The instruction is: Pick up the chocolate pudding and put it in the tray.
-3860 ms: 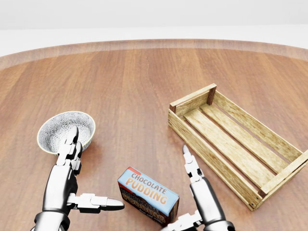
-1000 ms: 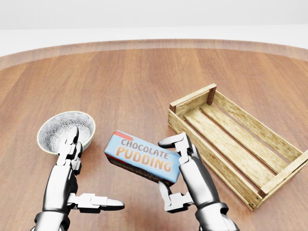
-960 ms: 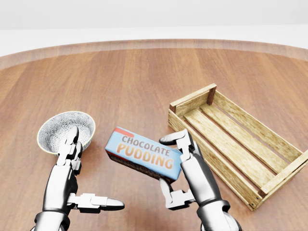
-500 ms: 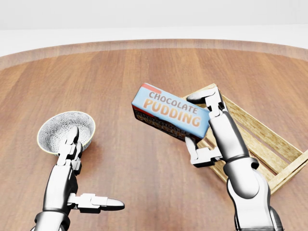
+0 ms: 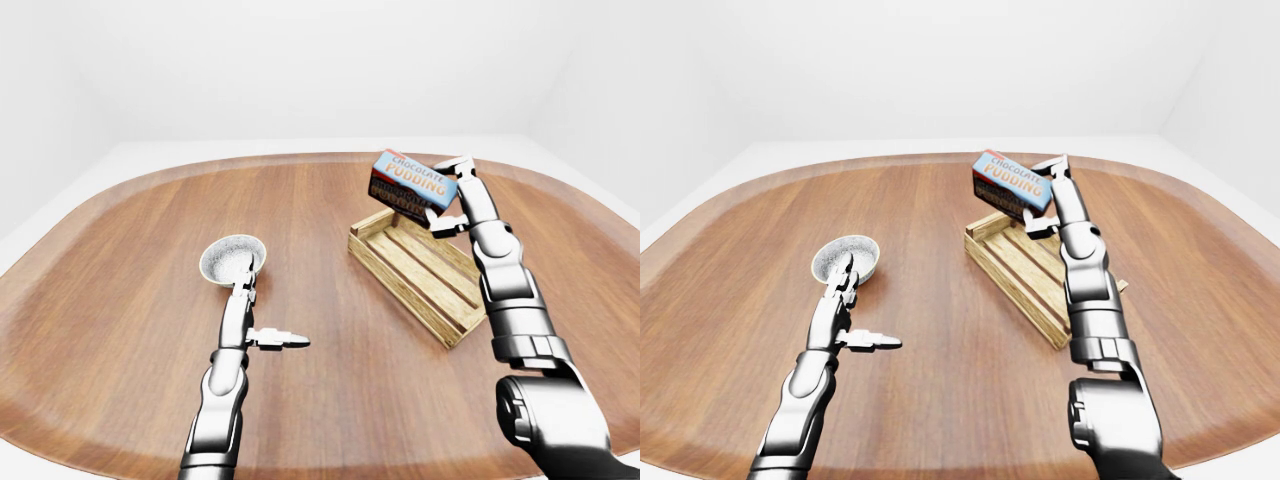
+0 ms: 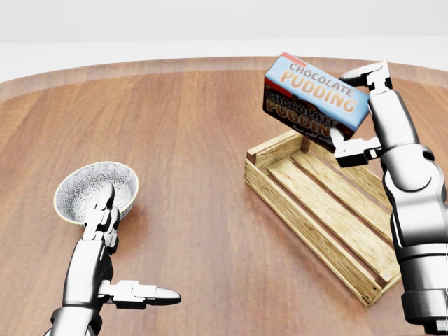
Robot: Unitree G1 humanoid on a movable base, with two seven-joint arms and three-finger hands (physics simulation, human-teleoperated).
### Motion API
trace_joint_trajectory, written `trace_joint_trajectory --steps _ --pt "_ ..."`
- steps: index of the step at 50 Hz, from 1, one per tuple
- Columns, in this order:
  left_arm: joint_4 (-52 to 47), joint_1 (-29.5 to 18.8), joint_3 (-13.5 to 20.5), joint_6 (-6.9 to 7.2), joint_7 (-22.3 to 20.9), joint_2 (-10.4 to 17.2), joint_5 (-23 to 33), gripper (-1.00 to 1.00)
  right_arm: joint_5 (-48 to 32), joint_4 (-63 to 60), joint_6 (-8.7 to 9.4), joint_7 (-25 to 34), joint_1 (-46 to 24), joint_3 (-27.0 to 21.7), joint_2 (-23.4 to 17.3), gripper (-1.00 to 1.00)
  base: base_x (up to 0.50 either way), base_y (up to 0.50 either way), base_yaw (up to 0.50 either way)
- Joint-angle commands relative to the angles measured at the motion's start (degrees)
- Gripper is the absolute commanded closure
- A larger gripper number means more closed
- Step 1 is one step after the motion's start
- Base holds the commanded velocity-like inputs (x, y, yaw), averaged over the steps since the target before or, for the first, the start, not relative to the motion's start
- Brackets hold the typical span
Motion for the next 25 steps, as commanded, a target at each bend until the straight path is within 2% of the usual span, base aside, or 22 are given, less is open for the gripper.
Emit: trace_joint_trajectory --steps 1,8,9,10,15,19,25 --pt "-0.08 -0.36 0.78 1.55 -0.50 -0.35 -2.56 -1.00 3.78 21.83 -1.34 -4.12 -11.91 -0.83 -5.87 1.00 0.00 0.00 0.00" --pt "-0.63 -0.09 0.67 1.80 -0.60 -0.38 -2.48 -1.00 4.83 32.90 -6.69 -5.26 -16.76 -0.25 -6.61 1.00 0.00 0.00 0.00" --pt "-0.98 -0.01 0.64 2.08 -0.59 -0.40 -2.46 -1.00 5.28 34.04 -6.63 -5.61 -17.20 -0.45 -6.61 1.00 0.00 0.00 0.00" --pt "-1.11 0.06 0.62 2.13 -0.61 -0.41 -2.45 -1.00 4.68 35.42 -7.64 -6.19 -17.55 0.05 -6.90 1.00 0.00 0.00 0.00" --pt "-1.07 0.11 0.60 2.02 -0.67 -0.41 -2.39 -1.00 4.68 39.81 -9.84 -6.99 -19.21 0.08 -7.50 1.00 0.00 0.00 0.00" --pt "-0.37 -0.11 0.71 1.56 -0.73 -0.36 -2.43 -1.00 4.67 42.18 -10.00 -7.72 -19.59 -0.02 -7.76 1.00 0.00 0.00 0.00" --pt "-0.69 0.00 0.65 1.78 -0.74 -0.40 -2.39 -1.00 5.05 43.71 -10.00 -8.47 -20.78 -0.55 -8.12 1.00 0.00 0.00 0.00"
